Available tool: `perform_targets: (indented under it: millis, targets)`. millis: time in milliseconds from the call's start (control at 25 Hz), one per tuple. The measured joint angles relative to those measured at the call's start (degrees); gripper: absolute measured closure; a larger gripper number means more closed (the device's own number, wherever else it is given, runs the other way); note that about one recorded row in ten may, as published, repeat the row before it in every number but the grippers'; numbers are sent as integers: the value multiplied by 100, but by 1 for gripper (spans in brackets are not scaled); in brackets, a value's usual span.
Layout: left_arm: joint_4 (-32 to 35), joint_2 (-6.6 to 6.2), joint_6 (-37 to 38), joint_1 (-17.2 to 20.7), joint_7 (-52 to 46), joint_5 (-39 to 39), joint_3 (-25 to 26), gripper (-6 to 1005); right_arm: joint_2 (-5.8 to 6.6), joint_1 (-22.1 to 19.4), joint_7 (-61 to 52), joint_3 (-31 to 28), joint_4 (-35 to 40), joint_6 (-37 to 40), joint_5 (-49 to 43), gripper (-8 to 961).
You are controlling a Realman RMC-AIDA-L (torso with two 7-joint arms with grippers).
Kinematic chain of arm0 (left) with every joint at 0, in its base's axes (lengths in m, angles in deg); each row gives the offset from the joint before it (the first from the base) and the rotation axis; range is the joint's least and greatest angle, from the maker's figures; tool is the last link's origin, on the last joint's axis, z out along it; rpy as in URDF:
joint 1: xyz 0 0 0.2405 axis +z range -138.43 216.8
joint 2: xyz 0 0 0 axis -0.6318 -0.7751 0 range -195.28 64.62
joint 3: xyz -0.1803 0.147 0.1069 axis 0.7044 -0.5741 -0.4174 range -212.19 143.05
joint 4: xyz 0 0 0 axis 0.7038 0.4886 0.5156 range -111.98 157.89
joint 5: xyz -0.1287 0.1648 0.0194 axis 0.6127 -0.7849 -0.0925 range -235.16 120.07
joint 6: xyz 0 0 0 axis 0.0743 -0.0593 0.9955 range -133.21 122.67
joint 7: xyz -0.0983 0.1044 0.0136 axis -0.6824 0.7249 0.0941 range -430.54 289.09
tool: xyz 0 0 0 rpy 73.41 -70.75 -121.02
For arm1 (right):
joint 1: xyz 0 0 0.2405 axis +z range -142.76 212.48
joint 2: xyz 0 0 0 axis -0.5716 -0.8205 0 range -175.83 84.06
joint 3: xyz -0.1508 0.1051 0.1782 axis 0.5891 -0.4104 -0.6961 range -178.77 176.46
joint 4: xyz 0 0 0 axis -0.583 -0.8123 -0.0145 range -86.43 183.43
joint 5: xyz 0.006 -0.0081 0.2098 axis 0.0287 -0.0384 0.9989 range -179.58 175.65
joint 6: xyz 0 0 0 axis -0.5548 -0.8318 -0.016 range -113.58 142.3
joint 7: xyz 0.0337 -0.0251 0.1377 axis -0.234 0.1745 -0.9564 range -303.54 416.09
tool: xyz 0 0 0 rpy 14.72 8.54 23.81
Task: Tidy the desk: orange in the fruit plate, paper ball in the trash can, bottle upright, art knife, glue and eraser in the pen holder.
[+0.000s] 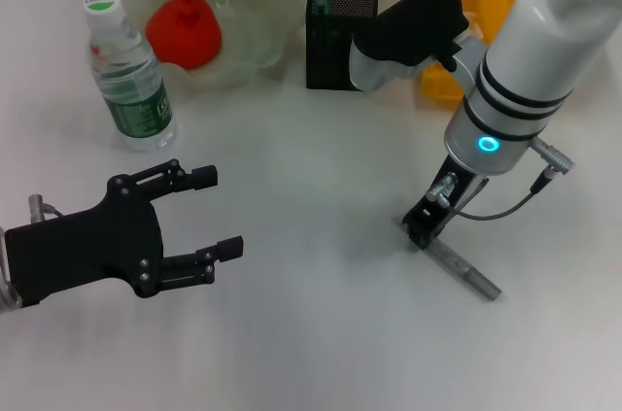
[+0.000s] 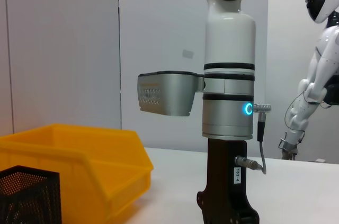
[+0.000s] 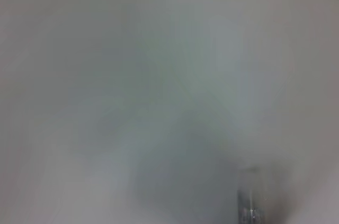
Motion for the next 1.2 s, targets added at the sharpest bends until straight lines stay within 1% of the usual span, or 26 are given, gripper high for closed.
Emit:
perform_targets:
  millis: [120,200,280,320,360,480,520,560,600,640,720,760,800,880,920,960,1080,1120,1160,1200]
  targets:
    - [0,0,9,-20,0,0,0,186,6,-89,219,-65,95,-16,7,805]
    - [27,0,23,-27,0,1,0,186,10,-127,289,-113,167,-24,16,809]
    - [64,0,39,-31,0,0,1,186,20,-283,505,-389,463,-5,39,812]
    - [83,2,48,-32,0,1,4,186,28,-475,765,-766,811,12,78,814]
    - [83,2,48,-32,0,1,4,186,28,-475,765,-766,811,12,78,814]
    - [93,5,87,-39,0,25,26,186,33,-858,1300,-1494,1441,26,383,814]
    - [94,7,106,-46,-1,35,33,186,36,-1146,1868,-2092,1788,-5,894,813]
    - [94,7,106,-46,-1,35,33,186,36,-1146,1868,-2092,1788,-5,894,813]
    - [94,14,109,-52,0,37,36,186,37,-1265,2189,-2383,1867,-39,1179,813]
    - [96,33,112,-64,-1,42,49,186,39,-1497,3066,-3024,1884,-138,2010,813]
    - [86,46,116,-67,-1,47,68,186,47,-1665,3974,-3621,1666,-256,2888,815]
    - [86,46,116,-67,-1,47,68,186,47,-1665,3974,-3621,1666,-256,2888,816]
    - [69,53,116,-72,-1,50,90,186,50,-1698,4399,-3839,1480,-333,3264,817]
    - [37,81,96,-82,-1,52,152,186,68,-1707,5274,-4321,935,-503,3968,819]
    - [33,103,81,-82,0,53,196,186,106,-1591,6061,-4676,249,-698,4523,819]
    - [33,103,81,-82,0,53,196,186,106,-1591,6061,-4676,249,-698,4523,819]
    - [-7,135,59,-79,91,54,271,186,159,-1350,7048,-4881,-583,-1052,5090,820]
    - [-51,142,52,-80,177,54,298,186,162,-1164,7670,-4917,-1084,-1356,5398,820]
    - [-51,142,52,-80,177,54,298,186,162,-1164,7670,-4917,-1084,-1356,5398,820]
    - [-71,144,50,-82,207,55,319,186,141,-1077,7947,-4911,-1265,-1508,5516,820]
